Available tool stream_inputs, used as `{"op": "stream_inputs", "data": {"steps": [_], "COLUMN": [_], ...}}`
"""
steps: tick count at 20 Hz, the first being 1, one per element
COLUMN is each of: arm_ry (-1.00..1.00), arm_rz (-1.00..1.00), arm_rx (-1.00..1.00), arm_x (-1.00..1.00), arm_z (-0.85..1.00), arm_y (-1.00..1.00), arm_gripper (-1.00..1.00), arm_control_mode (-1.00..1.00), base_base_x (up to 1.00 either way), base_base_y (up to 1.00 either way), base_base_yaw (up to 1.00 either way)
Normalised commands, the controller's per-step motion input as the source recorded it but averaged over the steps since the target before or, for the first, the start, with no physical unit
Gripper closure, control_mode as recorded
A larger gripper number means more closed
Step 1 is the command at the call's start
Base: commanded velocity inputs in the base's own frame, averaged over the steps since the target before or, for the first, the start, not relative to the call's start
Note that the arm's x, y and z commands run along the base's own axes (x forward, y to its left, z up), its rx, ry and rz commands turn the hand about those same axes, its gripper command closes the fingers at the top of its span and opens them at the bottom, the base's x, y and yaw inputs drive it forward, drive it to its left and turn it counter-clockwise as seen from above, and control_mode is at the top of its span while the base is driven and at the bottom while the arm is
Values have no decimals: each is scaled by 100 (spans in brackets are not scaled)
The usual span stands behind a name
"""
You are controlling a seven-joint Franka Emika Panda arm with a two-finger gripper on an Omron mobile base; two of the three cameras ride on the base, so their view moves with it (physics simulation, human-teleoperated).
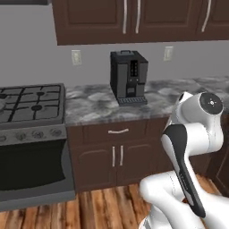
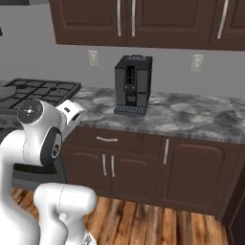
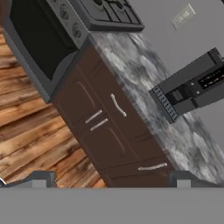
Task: Move the pot and pan from the stove into the sink.
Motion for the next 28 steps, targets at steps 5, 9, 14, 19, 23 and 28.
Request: {"op": "stream_inputs", "data": {"steps": [5,9,14,19,23,28], "arm_ry": [0,0,0,0,0,0], "arm_rz": [0,0,0,0,0,0], "arm_rx": [0,0,0,0,0,0], "arm_x": [0,0,0,0,0,0], "arm_z": [0,0,0,0,0,0], "arm_y": [0,0,0,0,0,0], "arm_gripper": [-100,-100,-100,-100,-100,-100], "arm_control_mode": [100,100,100,100,100,100], "base_base_x": [5,5,4,5,2,0], "base_base_y": [100,100,100,100,97,72], "base_base_yaw": [0,0,-1,-1,-2,-1]}}
